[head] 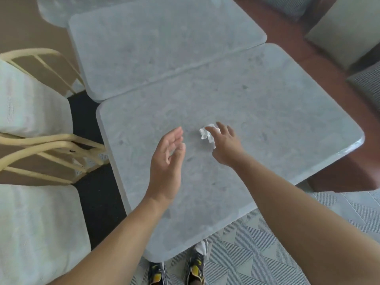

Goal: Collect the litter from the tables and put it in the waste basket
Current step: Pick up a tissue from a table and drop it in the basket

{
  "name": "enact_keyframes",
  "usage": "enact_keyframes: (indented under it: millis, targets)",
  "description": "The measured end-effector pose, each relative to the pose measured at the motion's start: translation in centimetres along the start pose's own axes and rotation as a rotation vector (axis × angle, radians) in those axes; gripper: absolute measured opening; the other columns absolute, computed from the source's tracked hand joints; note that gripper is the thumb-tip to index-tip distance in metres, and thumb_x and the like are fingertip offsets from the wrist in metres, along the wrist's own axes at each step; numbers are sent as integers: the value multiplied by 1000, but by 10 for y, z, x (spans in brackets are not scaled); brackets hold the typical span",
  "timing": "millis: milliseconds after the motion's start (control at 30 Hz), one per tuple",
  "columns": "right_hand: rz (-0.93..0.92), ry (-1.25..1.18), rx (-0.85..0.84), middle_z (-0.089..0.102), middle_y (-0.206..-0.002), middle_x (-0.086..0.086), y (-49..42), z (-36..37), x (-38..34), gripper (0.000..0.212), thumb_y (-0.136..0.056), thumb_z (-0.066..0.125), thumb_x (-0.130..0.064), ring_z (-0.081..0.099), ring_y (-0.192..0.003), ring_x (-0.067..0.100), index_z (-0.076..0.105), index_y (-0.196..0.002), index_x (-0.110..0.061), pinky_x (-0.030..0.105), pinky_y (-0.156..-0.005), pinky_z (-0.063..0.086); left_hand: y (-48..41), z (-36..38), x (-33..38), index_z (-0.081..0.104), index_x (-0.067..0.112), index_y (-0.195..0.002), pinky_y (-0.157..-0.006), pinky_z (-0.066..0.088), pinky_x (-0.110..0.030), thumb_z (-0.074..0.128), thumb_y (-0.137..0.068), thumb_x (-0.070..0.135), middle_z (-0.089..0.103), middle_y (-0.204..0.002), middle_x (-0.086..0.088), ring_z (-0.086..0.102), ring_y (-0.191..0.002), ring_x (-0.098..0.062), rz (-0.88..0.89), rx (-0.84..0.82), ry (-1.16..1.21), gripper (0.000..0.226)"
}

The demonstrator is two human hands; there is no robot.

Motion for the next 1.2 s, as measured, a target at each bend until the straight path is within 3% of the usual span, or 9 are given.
enact_keyframes:
  millis: [100,233,367,600,733,800,900,1067,1200]
  targets:
    - [-33,150,-85,14,-174,4,-21,15,8,83,-90,50,3,11,-159,44,31,-160,-37,54,-122,27,-4,-5,-16,61,36,-135,-117,47,-53,57,-91,55,65,-143,10,60,-135,-7,-15,9,0,49]
    - [-133,232,6,46,-151,1,-31,18,3,59,-94,51,-4,42,-134,36,53,-141,-39,44,-107,41,-7,-13,-24,61,39,-133,-116,47,-52,57,-91,55,65,-141,14,60,-134,-6,-25,26,4,46]
    - [-144,238,68,55,-127,9,-29,27,-6,30,-98,62,-24,51,-120,36,62,-128,-22,40,-90,42,-6,-26,-22,61,39,-133,-117,47,-51,57,-91,56,65,-142,14,60,-134,-5,-29,57,-1,46]
    - [-191,-287,235,62,-101,7,20,19,-70,19,-84,69,-11,61,-92,34,65,-101,-5,34,-71,41,12,-63,7,60,40,-135,-117,47,-53,57,-92,55,65,-142,15,60,-135,-7,-14,126,9,45]
    - [-137,-705,158,62,-76,-7,59,2,-128,8,-85,62,-22,66,-77,30,61,-92,-24,48,-71,57,35,-95,37,61,37,-136,-119,45,-54,59,-92,56,65,-143,12,59,-137,-8,17,196,39,48]
    - [-149,-848,98,66,-80,-2,80,-7,-161,26,-82,60,-14,69,-77,31,64,-97,-34,50,-69,61,49,-113,51,61,34,-138,-120,43,-55,60,-92,56,65,-144,11,58,-138,-9,32,233,57,51]
    - [-197,-1001,-24,71,-98,2,110,-17,-212,40,-81,55,-14,72,-77,19,68,-105,-44,32,-64,60,72,-147,74,61,37,-138,-118,45,-54,60,-94,55,65,-143,13,58,-138,-10,62,292,66,48]
    - [-232,-1163,-220,72,-98,4,154,-20,-291,37,-93,59,1,74,-83,20,73,-108,-30,30,-69,62,120,-210,107,64,50,-132,-116,49,-48,59,-94,54,65,-142,15,59,-137,-9,113,417,71,38]
    - [-304,-1164,-316,75,-96,-6,189,-11,-354,32,-92,64,1,75,-88,19,72,-112,-24,29,-72,62,160,-265,126,62,39,-135,-113,53,-43,58,-95,51,67,-140,14,61,-134,-9,161,530,82,41]
Point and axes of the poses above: each hand's wrist, its own y-axis away from the middle knuckle, its own z-axis out of the palm, x = y × z, the point moved 7 cm from there along -y, towards the middle knuckle
